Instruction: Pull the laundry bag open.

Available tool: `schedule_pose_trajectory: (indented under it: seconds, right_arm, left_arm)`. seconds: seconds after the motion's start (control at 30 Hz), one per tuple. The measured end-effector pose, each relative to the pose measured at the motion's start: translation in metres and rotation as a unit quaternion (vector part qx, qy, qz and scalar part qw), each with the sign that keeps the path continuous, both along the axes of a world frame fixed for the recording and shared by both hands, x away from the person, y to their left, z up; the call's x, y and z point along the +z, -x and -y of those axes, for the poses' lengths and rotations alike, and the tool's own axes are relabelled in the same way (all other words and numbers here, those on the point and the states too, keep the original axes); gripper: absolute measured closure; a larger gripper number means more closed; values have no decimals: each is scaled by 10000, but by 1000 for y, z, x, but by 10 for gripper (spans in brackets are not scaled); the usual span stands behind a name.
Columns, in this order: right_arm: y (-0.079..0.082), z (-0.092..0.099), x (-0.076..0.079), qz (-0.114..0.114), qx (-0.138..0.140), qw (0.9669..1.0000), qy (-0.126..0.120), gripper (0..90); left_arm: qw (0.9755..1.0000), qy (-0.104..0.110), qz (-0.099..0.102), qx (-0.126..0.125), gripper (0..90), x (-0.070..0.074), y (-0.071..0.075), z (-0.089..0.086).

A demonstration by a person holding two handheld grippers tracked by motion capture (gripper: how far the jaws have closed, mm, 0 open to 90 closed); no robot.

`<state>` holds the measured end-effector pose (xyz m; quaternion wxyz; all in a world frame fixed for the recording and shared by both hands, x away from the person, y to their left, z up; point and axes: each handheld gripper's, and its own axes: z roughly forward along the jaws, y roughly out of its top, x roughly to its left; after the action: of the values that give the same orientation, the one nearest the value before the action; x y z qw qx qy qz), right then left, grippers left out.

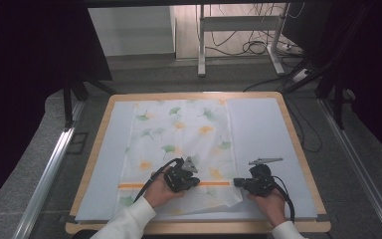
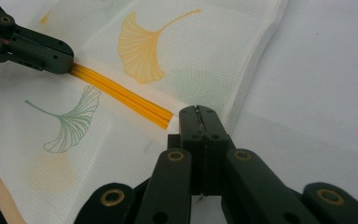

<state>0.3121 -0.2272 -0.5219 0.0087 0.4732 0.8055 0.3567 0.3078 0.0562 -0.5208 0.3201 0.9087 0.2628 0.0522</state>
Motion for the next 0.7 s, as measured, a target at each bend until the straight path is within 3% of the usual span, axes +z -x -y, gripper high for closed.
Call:
schedule_pose_trajectory:
  seconds: [0.7]
  right_arm:
    - [0, 0, 0, 12, -9, 10000, -4, 894]
  left_arm:
    - [9995, 13, -119, 292, 900, 0, 5, -33]
